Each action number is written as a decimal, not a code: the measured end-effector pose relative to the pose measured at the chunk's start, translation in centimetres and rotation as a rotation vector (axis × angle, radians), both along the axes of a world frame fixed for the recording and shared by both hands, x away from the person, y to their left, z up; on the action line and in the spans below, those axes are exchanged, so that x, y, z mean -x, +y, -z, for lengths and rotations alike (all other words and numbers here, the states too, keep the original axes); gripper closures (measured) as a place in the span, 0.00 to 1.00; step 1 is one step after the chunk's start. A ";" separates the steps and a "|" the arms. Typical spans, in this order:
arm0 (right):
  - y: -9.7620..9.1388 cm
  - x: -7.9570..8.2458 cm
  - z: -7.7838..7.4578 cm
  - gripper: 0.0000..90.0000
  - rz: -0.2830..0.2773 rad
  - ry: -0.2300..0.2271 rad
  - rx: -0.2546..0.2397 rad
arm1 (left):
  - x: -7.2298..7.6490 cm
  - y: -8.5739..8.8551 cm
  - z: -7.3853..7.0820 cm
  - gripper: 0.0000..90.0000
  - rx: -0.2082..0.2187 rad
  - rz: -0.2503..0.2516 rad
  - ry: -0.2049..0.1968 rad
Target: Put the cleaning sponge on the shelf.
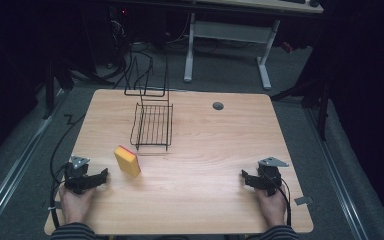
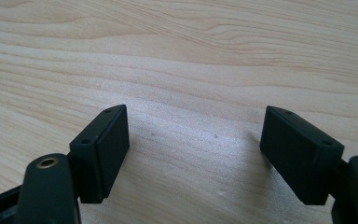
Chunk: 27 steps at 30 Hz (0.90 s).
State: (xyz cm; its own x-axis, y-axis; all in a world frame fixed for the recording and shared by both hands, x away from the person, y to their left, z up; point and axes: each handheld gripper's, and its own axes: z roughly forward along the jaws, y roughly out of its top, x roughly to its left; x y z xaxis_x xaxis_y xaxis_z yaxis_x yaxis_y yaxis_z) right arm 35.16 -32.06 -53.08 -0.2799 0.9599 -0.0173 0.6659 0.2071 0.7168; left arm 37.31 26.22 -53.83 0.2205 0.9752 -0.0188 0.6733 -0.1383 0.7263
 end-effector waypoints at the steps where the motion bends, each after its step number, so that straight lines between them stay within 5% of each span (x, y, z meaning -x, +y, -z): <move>1: 0.0 0.0 0.0 0.27 0.000 0.000 0.000 | 0.0 0.0 0.0 0.17 0.000 0.000 0.000; 27: 0.0 0.0 0.0 0.27 0.000 0.000 0.000 | 1.2 -0.3 -0.8 0.16 0.035 0.049 -0.034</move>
State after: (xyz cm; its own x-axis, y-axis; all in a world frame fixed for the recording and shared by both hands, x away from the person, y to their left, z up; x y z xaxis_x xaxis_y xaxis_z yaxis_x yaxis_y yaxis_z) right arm 35.16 -32.05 -53.08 -0.2803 0.9598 -0.0169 0.6658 0.2071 0.7168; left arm 36.13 25.94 -53.05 0.2690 0.9621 -0.0441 0.6414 -0.1448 0.7535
